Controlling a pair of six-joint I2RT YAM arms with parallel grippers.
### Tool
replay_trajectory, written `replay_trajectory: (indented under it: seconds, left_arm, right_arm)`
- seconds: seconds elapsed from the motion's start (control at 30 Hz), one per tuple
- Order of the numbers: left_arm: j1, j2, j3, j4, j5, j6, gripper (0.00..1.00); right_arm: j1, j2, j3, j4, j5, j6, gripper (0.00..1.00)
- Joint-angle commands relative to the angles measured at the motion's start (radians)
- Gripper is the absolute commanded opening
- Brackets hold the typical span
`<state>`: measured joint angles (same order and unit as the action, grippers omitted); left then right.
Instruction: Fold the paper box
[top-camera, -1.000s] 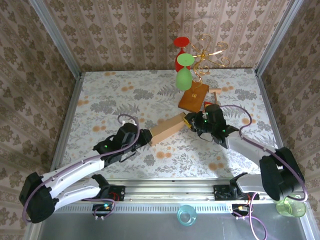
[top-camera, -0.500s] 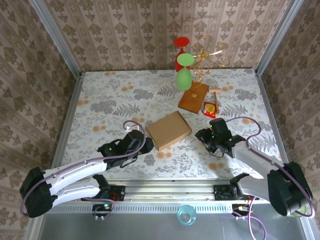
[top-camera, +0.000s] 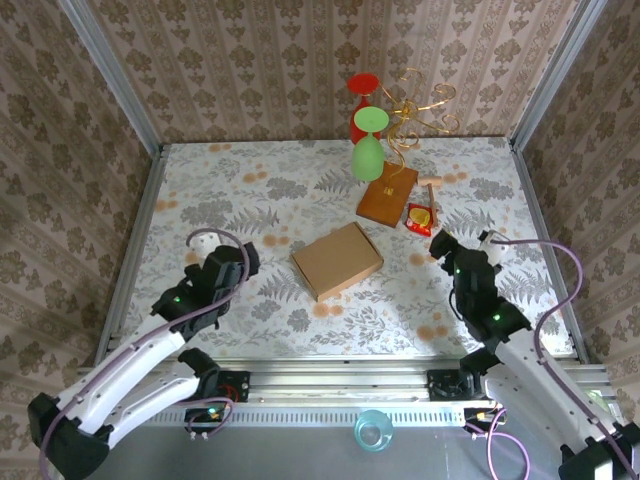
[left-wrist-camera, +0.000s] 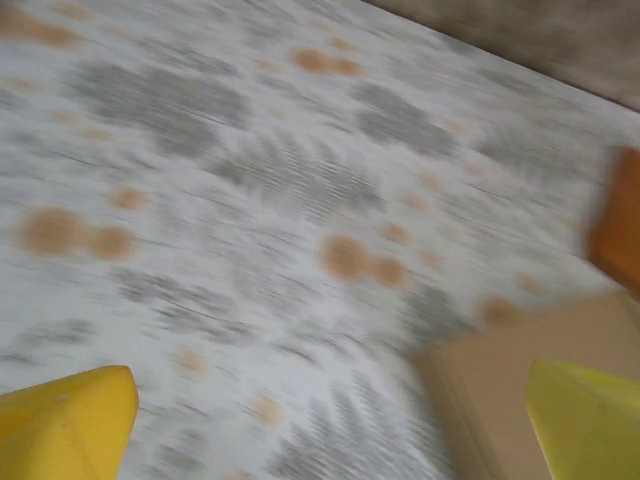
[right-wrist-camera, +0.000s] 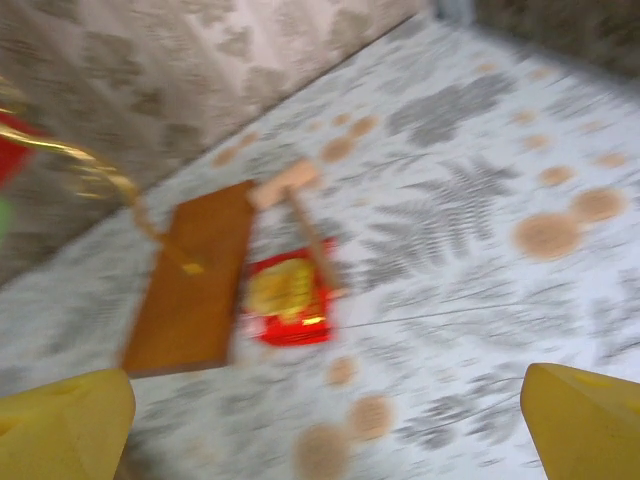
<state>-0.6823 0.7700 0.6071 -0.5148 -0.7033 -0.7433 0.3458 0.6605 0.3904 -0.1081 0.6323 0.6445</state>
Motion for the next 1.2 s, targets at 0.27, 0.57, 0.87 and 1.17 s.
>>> replay_trajectory:
  seconds: [0.27, 0.57, 0.87, 1.17]
  left_arm:
    - [0.367, 0.061, -0.351, 0.853, 0.07, 0.784, 1.0]
    - [0.573, 0.396, -0.372, 1.263, 0.373, 0.836, 1.0]
    - [0.678, 0.816, -0.39, 1.818, 0.577, 0.747, 1.0]
    - [0.683, 0.781, -0.291, 1.565, 0.585, 0.745, 1.0]
  right_arm:
    - [-0.114, 0.558, -0.004, 0.582, -0.043, -0.54, 1.0]
    - [-0.231, 0.779, -0.06, 1.041, -0.314, -0.637, 1.0]
    - [-0.286, 0.868, -0.024, 1.04, -0.419, -0.605, 1.0]
    - [-0.286, 0.872, -0.002, 1.003, -0.382, -0.592, 1.0]
